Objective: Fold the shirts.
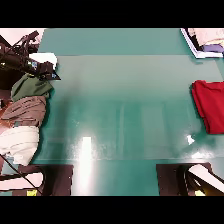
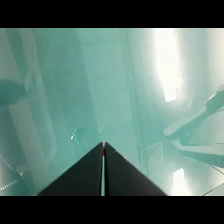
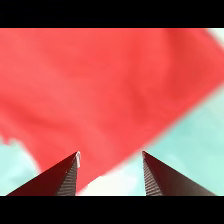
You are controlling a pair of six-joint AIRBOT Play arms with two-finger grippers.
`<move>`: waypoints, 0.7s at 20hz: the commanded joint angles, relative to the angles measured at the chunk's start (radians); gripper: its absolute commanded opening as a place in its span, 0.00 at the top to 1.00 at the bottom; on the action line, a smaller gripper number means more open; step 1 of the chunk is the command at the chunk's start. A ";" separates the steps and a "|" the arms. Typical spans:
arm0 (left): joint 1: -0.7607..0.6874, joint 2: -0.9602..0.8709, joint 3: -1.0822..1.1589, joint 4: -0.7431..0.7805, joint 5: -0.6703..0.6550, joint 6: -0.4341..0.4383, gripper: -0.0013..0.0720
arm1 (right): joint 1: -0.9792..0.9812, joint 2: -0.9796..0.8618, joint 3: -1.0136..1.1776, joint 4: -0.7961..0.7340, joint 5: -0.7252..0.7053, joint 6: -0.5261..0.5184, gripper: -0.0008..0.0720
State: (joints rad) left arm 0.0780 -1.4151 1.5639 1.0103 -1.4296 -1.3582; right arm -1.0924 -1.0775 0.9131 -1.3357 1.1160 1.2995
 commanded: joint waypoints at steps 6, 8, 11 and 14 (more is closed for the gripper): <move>0.000 0.000 0.000 0.000 0.057 0.003 0.95 | 0.182 0.002 0.156 0.124 0.173 0.087 0.37; 0.000 0.000 0.000 0.000 0.054 0.003 0.95 | 0.313 0.007 0.155 0.130 0.200 0.087 0.52; 0.000 0.000 0.001 0.000 0.064 0.003 0.95 | 0.483 0.007 0.155 0.130 0.214 0.087 0.92; 0.000 0.000 0.001 0.000 0.068 0.003 0.95 | 0.626 0.007 0.155 0.129 0.214 0.087 0.96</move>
State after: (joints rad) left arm 0.0780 -1.4151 1.5639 1.0100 -1.3716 -1.3544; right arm -0.5980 -1.0714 1.0657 -1.2175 1.3151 1.3853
